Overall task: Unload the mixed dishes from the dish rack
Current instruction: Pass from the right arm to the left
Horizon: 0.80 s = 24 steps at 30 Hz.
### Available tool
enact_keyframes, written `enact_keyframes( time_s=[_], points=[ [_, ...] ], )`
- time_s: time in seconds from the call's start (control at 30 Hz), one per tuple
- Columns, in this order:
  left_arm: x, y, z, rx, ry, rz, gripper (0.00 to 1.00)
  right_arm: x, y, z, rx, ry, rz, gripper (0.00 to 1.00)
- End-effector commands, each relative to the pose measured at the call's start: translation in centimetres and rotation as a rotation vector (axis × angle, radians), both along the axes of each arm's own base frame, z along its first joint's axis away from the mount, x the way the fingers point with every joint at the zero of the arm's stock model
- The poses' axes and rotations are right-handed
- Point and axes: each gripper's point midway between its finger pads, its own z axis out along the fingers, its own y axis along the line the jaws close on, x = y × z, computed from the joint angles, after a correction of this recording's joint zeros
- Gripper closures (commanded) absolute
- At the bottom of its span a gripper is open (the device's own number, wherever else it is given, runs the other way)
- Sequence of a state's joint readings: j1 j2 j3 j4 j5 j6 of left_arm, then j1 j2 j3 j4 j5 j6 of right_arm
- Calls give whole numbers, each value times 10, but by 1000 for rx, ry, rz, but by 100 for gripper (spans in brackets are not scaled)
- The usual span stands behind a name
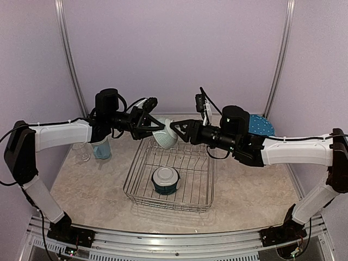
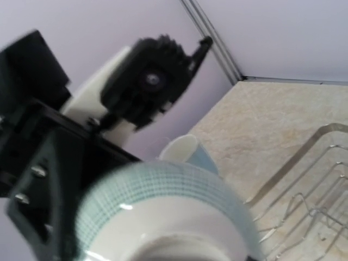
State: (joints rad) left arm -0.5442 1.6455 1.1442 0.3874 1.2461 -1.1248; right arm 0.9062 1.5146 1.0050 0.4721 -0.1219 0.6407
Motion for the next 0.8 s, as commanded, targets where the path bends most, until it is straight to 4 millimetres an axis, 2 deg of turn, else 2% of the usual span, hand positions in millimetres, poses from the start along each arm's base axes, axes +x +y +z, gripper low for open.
enact_keyframes(
  time_s=[0.0, 0.13, 0.23, 0.37, 0.47, 0.63, 0.77],
  points=[
    [1, 1, 0, -11, -17, -3, 91, 4, 1, 32, 69, -54, 4, 100],
    [4, 4, 1, -11, -21, 7, 99, 5, 3, 29, 54, -50, 3, 100],
    [6, 6, 2, -6, -29, 16, 100, 5, 5, 27, 43, -46, 7, 100],
    [7, 7, 1, 11, -47, 34, 100, 6, 3, 30, 34, -53, -3, 81],
    [9, 9, 3, 45, -82, 65, 100, 7, -1, 29, 14, -55, -20, 73],
    [15, 19, 0, 170, -203, 165, 100, 8, -5, 28, -10, -57, -39, 68],
    [33, 37, -5, 326, -324, 322, 100, 8, -6, 25, -21, -52, -44, 67]
  ],
)
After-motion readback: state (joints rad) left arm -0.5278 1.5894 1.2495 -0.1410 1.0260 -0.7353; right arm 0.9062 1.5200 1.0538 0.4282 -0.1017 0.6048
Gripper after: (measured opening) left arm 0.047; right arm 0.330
